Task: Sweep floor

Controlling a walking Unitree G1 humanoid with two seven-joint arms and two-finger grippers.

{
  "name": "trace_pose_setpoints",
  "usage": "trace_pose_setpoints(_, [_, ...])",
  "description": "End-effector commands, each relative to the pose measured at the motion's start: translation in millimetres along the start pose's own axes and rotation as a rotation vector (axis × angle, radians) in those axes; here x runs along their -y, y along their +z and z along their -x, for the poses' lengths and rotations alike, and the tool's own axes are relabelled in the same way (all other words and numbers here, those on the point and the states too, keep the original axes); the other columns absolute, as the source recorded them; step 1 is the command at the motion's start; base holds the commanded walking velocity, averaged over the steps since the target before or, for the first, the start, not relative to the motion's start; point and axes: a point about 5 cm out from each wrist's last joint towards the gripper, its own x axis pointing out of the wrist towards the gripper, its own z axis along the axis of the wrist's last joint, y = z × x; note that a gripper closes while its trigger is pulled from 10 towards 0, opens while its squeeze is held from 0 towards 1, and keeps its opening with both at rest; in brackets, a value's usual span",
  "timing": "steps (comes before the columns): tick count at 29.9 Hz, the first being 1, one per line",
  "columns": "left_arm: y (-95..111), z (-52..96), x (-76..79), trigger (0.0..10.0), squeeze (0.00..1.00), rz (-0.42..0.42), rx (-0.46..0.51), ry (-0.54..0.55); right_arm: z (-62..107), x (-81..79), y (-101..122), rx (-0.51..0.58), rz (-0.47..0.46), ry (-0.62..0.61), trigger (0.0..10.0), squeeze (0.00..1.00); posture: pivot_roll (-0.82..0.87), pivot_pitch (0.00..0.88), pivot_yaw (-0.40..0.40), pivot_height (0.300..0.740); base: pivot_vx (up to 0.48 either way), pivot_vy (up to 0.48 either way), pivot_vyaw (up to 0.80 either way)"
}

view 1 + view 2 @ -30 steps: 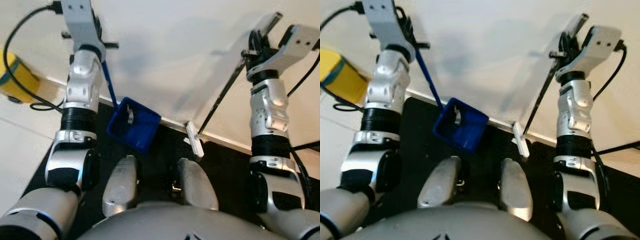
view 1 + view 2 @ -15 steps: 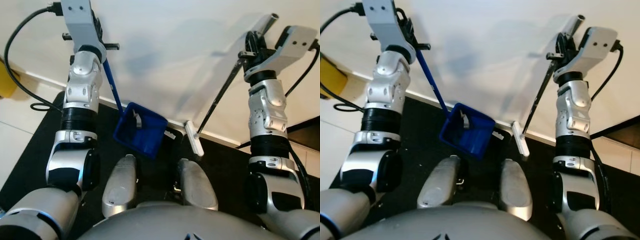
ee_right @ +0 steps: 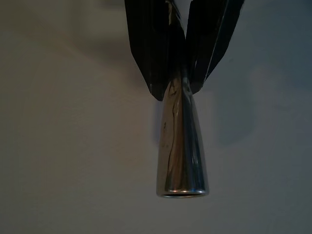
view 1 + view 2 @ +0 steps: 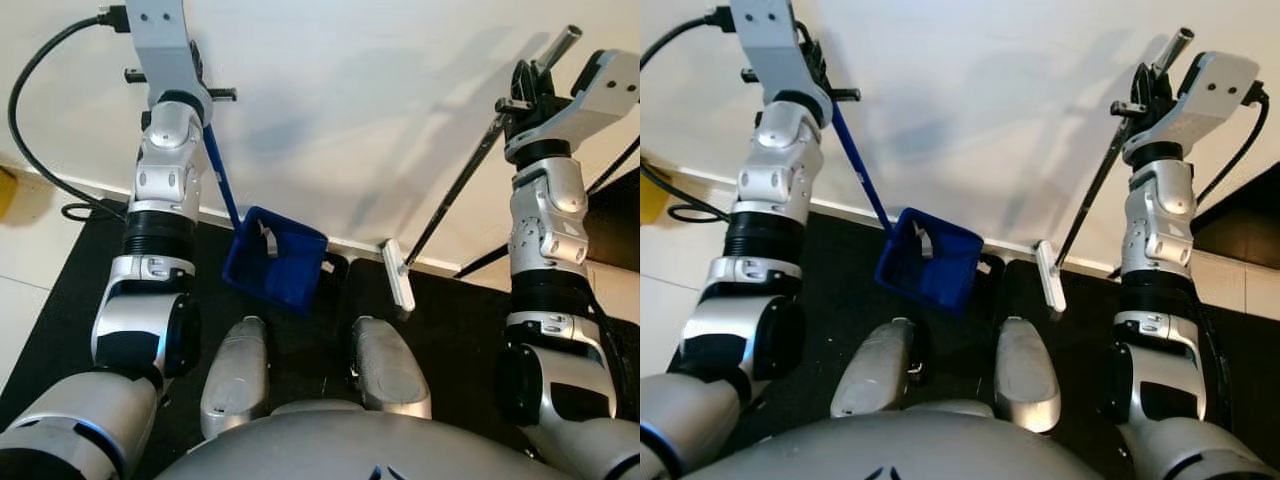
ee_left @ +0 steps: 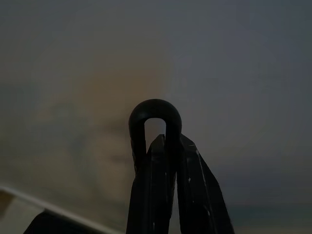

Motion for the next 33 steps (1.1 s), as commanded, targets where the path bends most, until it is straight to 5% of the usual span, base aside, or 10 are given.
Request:
trace_pose_setpoints(1, [-6, 1.2, -9.1, 10.0, 0.0, -0.054, -0.016, 0.028, 2.3, -2.1, -1, 0.008, 0.004, 0.015, 10.0, 0.0, 0.0, 0.015, 0.014, 0.74, 0.0, 0.0, 0.0])
trace_pose_setpoints(20, [-32, 1.8, -13.6, 10.0, 0.0, 0.047, -0.044, 0.121, 23.5, 1.9, -32, -0.105, 0.053, 0.009, 10.0, 0.0, -0.02, 0.064, 0.015, 0.74, 0.0, 0.0, 0.0])
trace_pose_setpoints(33, [-29, 1.5, 9.3, 10.0, 0.0, 0.126, 0.084, 0.111, 36.3, 1.7, -50, -0.136, -0.02, 0.082, 10.0, 0.0, -0.03, 0.099, 0.009, 0.74, 0.0, 0.0, 0.0])
